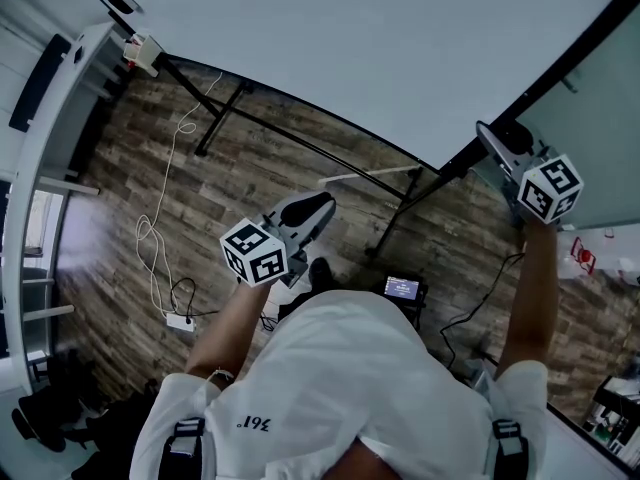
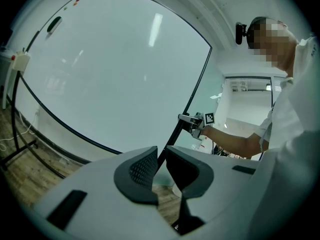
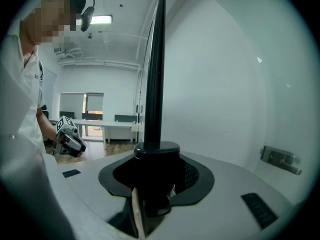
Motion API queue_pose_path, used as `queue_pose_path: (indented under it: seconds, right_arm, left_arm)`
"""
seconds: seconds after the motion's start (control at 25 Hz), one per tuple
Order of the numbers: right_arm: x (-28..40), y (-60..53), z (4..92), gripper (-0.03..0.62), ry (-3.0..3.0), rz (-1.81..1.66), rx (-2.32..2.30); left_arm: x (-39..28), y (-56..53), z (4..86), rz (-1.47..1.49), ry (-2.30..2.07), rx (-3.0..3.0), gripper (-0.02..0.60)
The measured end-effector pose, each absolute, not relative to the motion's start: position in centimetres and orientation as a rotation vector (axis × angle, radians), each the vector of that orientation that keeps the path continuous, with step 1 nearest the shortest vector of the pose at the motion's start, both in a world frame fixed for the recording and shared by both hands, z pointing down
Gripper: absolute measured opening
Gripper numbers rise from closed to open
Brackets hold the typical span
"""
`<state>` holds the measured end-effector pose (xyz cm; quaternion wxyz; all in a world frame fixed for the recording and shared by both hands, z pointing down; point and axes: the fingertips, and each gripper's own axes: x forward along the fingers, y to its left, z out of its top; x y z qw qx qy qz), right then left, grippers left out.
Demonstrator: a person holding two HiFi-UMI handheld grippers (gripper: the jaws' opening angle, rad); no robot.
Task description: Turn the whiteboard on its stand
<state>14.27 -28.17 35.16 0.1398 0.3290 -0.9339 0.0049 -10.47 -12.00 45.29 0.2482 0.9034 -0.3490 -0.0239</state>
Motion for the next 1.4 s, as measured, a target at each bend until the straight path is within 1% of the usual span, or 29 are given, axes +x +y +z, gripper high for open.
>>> queue_pose_path:
  seconds: [0.92,1.4]
  right_arm:
    - [13.9,-34.1,35.1,0.184,-2.609,-0.05,0.897]
    - [14.5,-34.2,34.9,0.184,-2.62,-0.049,0.891]
  left_arm:
    - [-12.1,-13.2,46.3,-0.053,-0.991,2.422,0.041]
    - [-11.9,-13.8,46.3,-0.054,-0.991,2.413,0.041]
